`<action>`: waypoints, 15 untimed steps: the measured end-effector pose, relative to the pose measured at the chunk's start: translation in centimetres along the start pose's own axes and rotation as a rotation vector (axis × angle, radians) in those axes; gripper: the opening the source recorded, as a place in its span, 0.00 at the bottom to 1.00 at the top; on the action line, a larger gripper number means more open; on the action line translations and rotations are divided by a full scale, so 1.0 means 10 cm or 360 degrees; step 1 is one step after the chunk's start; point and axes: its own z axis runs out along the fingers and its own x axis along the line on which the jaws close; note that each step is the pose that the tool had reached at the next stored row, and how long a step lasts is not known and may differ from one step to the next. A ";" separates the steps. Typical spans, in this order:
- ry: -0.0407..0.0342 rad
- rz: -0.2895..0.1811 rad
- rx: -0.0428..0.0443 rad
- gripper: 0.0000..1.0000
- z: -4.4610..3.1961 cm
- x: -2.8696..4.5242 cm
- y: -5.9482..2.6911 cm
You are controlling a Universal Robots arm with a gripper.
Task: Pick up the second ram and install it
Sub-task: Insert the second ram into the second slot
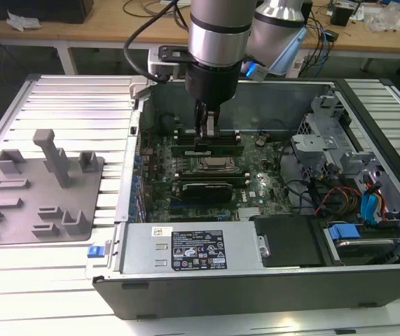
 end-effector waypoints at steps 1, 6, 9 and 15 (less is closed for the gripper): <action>0.0000 0.0000 0.0000 0.09 0.008 0.000 0.000; 0.0000 0.0000 0.0000 0.09 0.039 0.011 -0.002; 0.0001 0.0000 0.0000 0.09 0.069 0.019 -0.003; 0.0001 0.0000 0.0000 0.09 0.193 0.023 -0.010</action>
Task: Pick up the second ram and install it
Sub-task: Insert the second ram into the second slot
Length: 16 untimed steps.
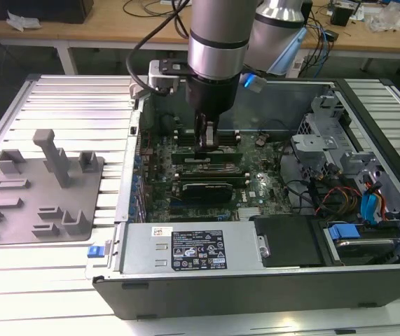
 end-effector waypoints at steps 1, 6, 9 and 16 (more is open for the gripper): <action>0.0000 0.0000 0.0000 0.09 0.023 0.000 -0.002; 0.0000 0.0000 0.0000 0.09 0.113 -0.051 -0.009; 0.0001 0.0000 0.0000 0.09 0.169 -0.062 -0.066; 0.0001 0.0000 0.0000 0.09 0.267 -0.067 -0.130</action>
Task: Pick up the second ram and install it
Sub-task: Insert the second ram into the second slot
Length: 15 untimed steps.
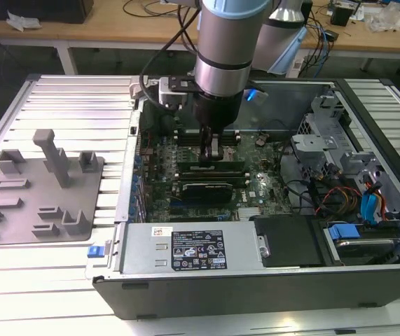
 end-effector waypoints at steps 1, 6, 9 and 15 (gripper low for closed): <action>0.0000 0.0000 0.0000 0.09 0.011 -0.003 -0.009; 0.0001 0.0000 0.0000 0.09 0.052 -0.005 -0.044; 0.0000 0.0000 0.0000 0.09 0.064 -0.011 -0.046; 0.0001 0.0000 0.0000 0.09 0.106 -0.042 -0.050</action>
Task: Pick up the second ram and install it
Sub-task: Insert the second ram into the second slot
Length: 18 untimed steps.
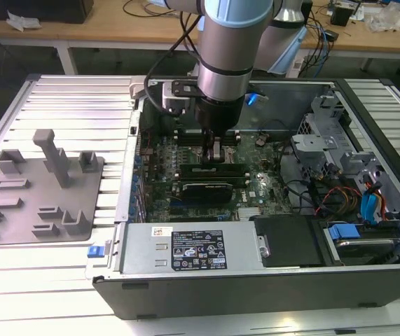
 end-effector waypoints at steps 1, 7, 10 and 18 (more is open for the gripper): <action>0.0000 0.0000 0.0000 0.09 0.001 0.000 -0.001; -0.0001 0.0000 0.0000 0.09 0.024 0.001 -0.021; 0.0000 0.0000 0.0000 0.09 0.023 0.004 -0.021; -0.0001 0.0000 0.0000 0.09 0.037 0.010 -0.021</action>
